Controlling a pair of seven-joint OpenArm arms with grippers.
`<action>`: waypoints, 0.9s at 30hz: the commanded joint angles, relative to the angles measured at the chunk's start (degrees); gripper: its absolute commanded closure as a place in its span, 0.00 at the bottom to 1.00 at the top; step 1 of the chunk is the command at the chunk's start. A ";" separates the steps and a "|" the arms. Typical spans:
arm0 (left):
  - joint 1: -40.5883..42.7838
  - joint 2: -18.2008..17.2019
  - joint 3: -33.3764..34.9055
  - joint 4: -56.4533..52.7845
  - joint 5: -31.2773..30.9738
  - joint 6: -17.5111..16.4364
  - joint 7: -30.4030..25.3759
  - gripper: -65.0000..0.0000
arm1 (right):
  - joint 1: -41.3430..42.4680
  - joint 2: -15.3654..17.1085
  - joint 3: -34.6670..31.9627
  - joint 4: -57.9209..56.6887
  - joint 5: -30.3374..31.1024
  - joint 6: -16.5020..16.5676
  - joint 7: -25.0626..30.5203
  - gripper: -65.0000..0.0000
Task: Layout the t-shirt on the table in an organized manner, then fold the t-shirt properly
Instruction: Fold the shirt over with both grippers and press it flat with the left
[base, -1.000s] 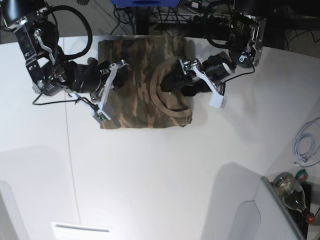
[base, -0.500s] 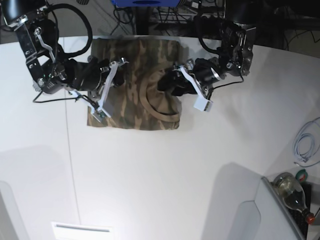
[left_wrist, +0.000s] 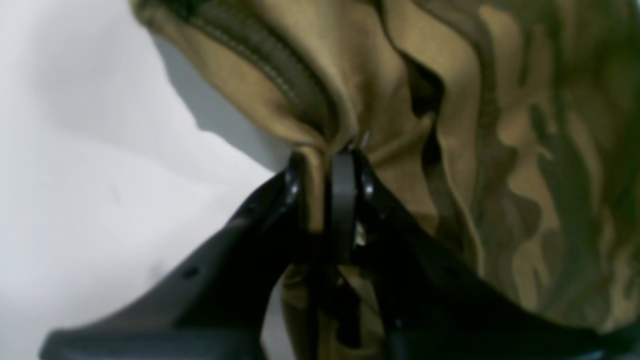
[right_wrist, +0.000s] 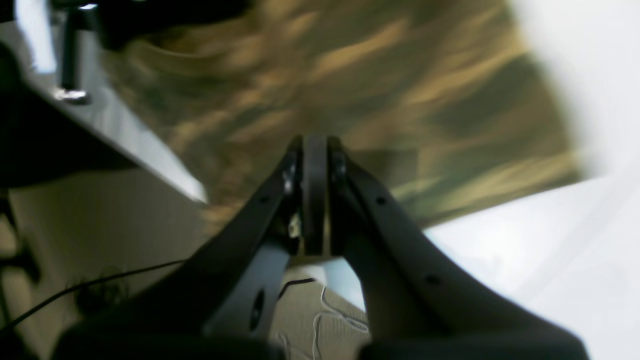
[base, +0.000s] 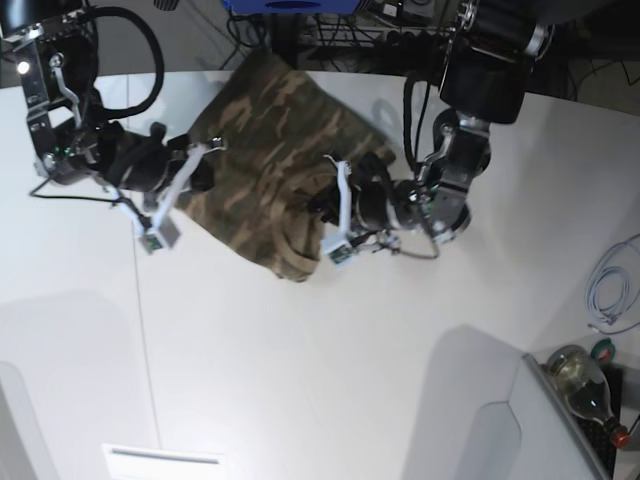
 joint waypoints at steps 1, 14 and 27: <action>-1.48 -0.31 2.76 -0.23 6.67 1.78 3.51 1.00 | 0.00 0.24 2.21 0.90 0.84 0.45 1.54 0.99; -16.16 1.54 30.01 -6.73 17.66 1.78 -7.21 1.00 | -6.42 -7.85 27.52 0.99 0.84 0.72 4.44 1.00; -18.97 4.61 31.15 -12.27 17.66 1.78 -11.87 1.00 | -7.39 -10.93 32.62 0.72 0.49 0.72 4.53 1.00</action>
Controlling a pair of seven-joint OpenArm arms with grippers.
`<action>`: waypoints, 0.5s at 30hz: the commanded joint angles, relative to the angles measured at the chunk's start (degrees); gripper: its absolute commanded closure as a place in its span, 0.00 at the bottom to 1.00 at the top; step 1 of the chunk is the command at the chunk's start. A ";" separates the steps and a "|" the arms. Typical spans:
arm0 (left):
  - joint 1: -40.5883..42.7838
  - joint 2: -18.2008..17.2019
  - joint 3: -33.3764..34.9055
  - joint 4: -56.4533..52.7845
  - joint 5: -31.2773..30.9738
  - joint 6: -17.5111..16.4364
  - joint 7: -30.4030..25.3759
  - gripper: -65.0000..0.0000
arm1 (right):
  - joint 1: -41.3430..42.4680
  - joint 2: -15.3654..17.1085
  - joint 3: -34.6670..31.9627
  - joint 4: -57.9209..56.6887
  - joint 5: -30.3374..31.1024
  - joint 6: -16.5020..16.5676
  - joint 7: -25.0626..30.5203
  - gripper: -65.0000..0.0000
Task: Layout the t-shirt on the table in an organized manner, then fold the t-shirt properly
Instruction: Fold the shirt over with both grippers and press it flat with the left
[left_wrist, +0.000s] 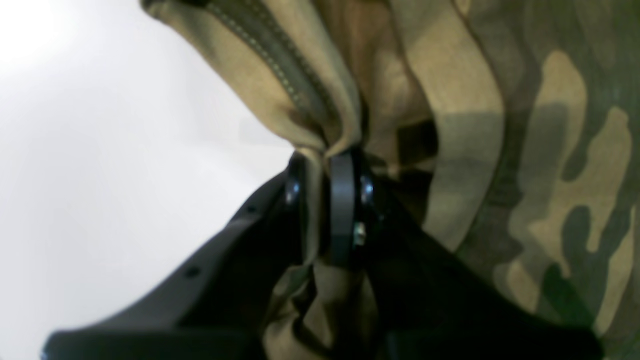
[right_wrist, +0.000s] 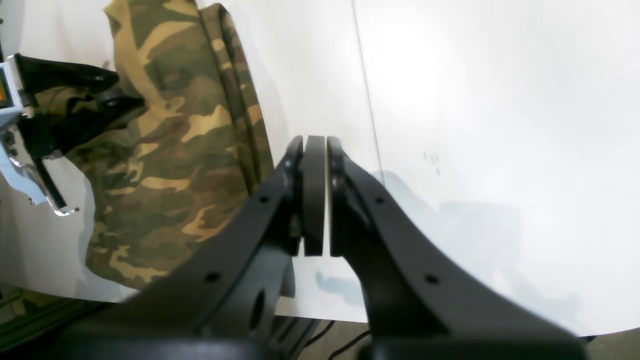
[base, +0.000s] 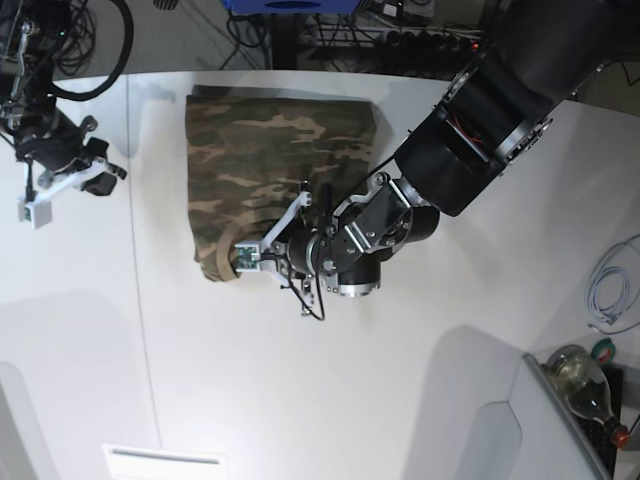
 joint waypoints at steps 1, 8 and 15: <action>-0.77 0.40 -0.02 0.93 0.48 -0.36 0.63 1.00 | 0.54 0.57 0.43 0.74 0.60 0.67 0.93 1.00; -0.85 -0.04 -0.02 6.38 0.74 -0.36 1.16 1.00 | 0.72 0.57 0.34 0.74 0.60 0.67 0.93 1.00; -1.03 -0.13 -0.02 6.91 1.01 -0.36 1.33 0.69 | 0.81 0.57 0.34 0.74 0.60 0.67 0.84 1.00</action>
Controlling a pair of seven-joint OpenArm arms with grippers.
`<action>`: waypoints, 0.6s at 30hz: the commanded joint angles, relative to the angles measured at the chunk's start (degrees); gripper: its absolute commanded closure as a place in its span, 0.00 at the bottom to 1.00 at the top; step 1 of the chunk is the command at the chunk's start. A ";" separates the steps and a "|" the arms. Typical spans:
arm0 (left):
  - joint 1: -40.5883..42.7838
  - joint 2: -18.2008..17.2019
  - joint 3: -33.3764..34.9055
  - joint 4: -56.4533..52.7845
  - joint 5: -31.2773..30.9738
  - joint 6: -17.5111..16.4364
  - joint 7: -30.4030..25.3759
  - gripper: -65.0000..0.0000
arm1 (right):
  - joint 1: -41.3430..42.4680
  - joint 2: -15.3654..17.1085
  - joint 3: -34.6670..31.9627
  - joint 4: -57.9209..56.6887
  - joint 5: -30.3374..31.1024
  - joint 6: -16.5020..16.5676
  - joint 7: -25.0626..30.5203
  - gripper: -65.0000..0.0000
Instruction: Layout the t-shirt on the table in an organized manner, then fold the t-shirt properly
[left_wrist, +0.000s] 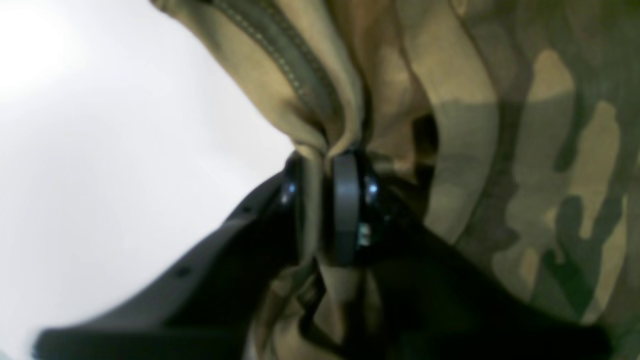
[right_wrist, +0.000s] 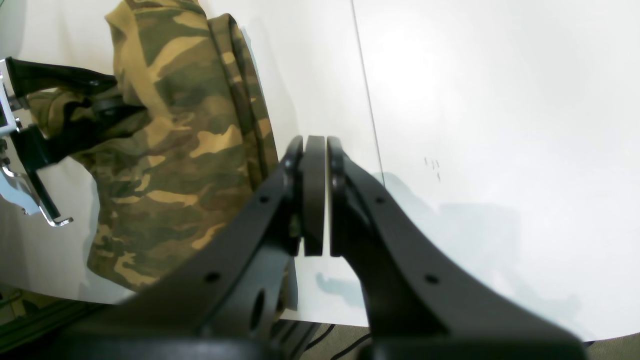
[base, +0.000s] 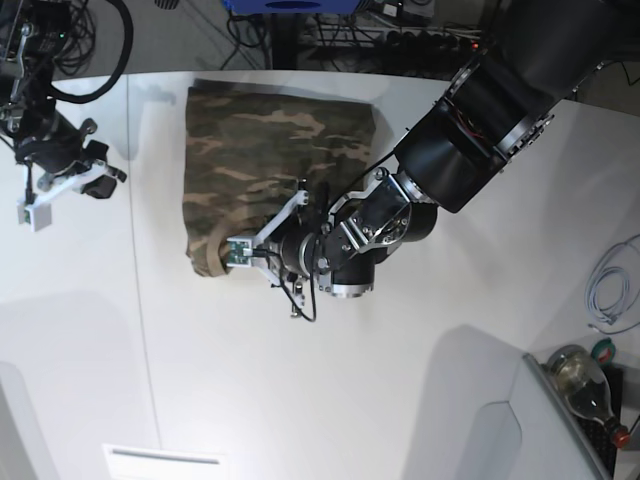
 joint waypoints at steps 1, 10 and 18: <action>-2.19 0.39 -0.17 1.86 -0.59 0.34 0.07 0.62 | 0.39 0.68 0.34 0.77 0.60 0.67 0.75 1.00; -2.54 -2.95 -0.79 18.13 -1.03 0.34 12.29 0.31 | 0.39 0.86 0.25 1.12 0.60 0.67 0.57 1.00; 10.82 -11.30 -12.04 45.56 -1.12 0.34 23.37 0.62 | -9.89 1.82 0.60 15.71 0.51 0.76 0.93 1.00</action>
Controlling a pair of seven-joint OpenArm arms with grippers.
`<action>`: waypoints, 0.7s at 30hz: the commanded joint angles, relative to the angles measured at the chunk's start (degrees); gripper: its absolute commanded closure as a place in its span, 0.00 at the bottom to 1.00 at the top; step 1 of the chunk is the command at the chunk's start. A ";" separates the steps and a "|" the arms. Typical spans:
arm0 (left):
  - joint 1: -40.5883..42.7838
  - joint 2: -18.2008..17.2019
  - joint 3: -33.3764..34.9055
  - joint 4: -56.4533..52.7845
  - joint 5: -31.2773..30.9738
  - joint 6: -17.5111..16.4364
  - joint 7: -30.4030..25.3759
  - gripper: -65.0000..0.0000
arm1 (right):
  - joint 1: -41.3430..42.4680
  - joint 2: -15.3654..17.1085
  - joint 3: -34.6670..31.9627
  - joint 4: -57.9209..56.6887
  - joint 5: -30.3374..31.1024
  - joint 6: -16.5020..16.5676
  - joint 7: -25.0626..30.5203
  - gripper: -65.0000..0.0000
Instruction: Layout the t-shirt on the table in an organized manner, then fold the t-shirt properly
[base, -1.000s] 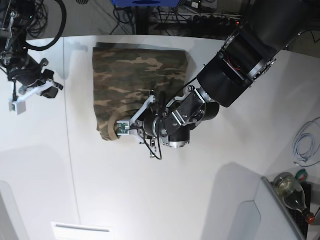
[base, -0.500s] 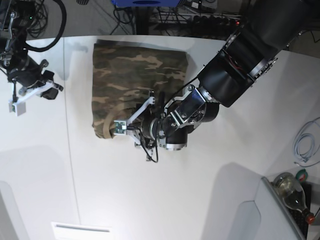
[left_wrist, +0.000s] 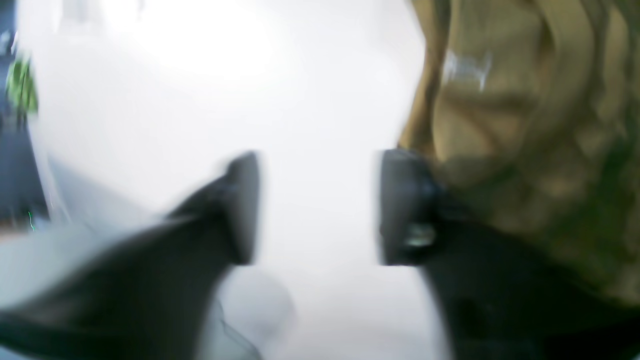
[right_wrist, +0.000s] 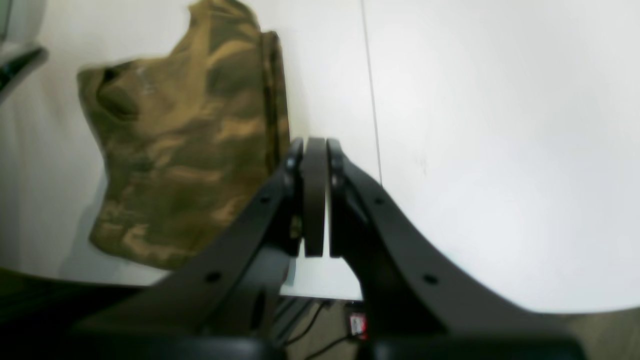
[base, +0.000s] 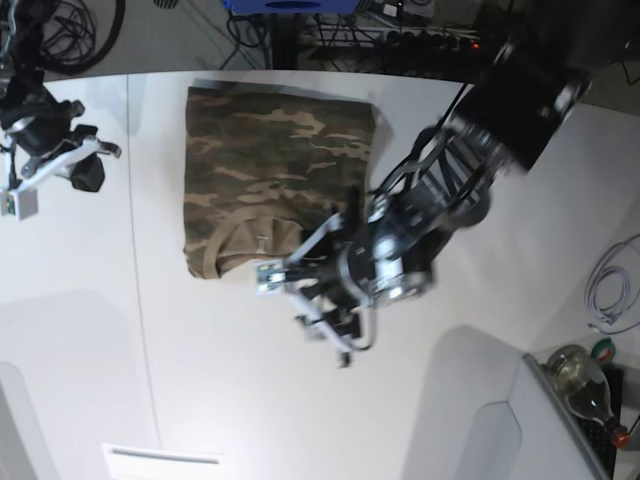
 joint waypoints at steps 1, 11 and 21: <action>2.08 0.20 -3.99 4.60 0.28 0.49 0.36 0.79 | -0.94 1.90 0.17 0.39 0.09 0.10 0.16 1.00; 32.41 3.71 -35.56 16.38 0.28 0.49 2.47 1.00 | -13.33 8.93 0.34 0.21 0.18 0.19 0.25 1.00; 60.54 6.70 -49.89 11.72 0.20 0.49 -20.83 1.00 | -24.85 10.16 4.47 -0.05 0.44 0.19 -5.55 1.00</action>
